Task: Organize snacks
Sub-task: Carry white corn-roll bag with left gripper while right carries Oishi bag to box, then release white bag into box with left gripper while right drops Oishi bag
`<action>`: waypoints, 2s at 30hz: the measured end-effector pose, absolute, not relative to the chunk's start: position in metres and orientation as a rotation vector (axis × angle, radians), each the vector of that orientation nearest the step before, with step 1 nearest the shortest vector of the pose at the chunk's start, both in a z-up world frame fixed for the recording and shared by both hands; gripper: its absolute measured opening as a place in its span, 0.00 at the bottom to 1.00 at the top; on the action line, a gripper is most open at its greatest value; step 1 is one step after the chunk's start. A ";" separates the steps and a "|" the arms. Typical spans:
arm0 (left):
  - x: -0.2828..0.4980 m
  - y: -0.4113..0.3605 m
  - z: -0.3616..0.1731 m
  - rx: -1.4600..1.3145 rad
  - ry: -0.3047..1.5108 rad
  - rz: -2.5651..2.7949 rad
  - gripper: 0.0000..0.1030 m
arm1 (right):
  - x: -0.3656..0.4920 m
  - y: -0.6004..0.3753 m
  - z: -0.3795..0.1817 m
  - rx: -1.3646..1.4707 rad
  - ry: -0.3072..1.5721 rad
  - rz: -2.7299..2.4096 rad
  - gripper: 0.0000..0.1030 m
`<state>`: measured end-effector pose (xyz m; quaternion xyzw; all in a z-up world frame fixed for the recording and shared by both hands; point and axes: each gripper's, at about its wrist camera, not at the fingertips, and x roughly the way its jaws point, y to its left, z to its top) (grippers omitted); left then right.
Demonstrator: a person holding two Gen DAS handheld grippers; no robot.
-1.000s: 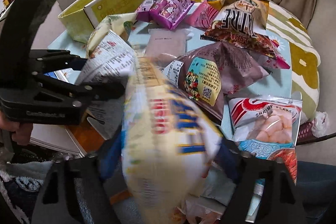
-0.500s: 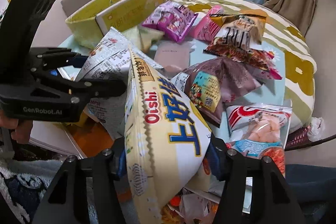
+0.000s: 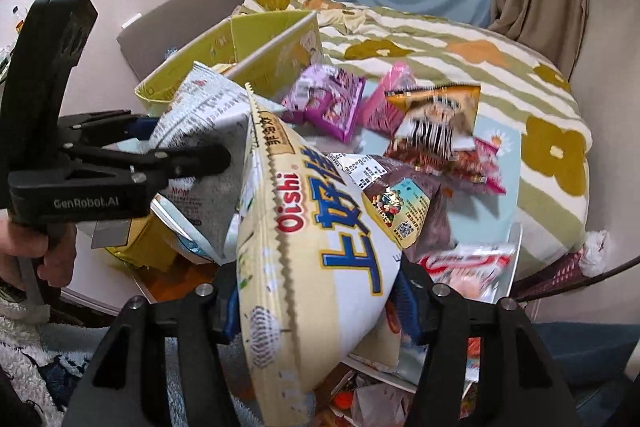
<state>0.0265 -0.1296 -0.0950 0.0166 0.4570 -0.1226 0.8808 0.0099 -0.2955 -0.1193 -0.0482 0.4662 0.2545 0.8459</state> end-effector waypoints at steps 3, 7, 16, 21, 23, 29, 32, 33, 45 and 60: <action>0.026 -0.117 -0.081 0.019 0.924 -0.229 0.59 | 0.013 -0.292 -0.107 -0.092 0.968 0.558 0.54; 0.027 -0.098 -0.069 0.005 0.889 -0.187 0.59 | 0.021 -0.283 -0.091 -0.069 0.944 0.604 0.54; 0.045 -0.037 -0.045 -0.013 0.845 -0.131 0.59 | 0.045 -0.236 -0.070 -0.061 0.901 0.652 0.54; 0.064 0.009 -0.039 -0.019 0.845 -0.101 0.59 | 0.064 -0.201 -0.053 -0.042 0.872 0.665 0.54; 0.073 0.027 -0.040 -0.026 0.855 -0.088 0.59 | 0.076 -0.184 -0.048 -0.038 0.865 0.666 0.54; 0.104 0.081 -0.049 -0.048 0.897 -0.053 0.59 | 0.115 -0.134 -0.042 0.019 0.859 0.670 0.54; 0.123 0.106 -0.060 -0.055 0.924 -0.044 0.60 | 0.135 -0.105 -0.045 0.054 0.878 0.662 0.54; 0.129 0.111 -0.063 -0.053 0.930 -0.043 0.60 | 0.140 -0.097 -0.046 0.063 0.888 0.651 0.54; 0.159 0.132 -0.110 0.003 1.014 -0.114 1.00 | 0.183 -0.046 -0.081 0.143 1.005 0.486 0.54; 0.137 0.150 -0.099 -0.056 0.996 -0.021 1.00 | 0.193 -0.032 -0.087 0.127 1.029 0.485 0.56</action>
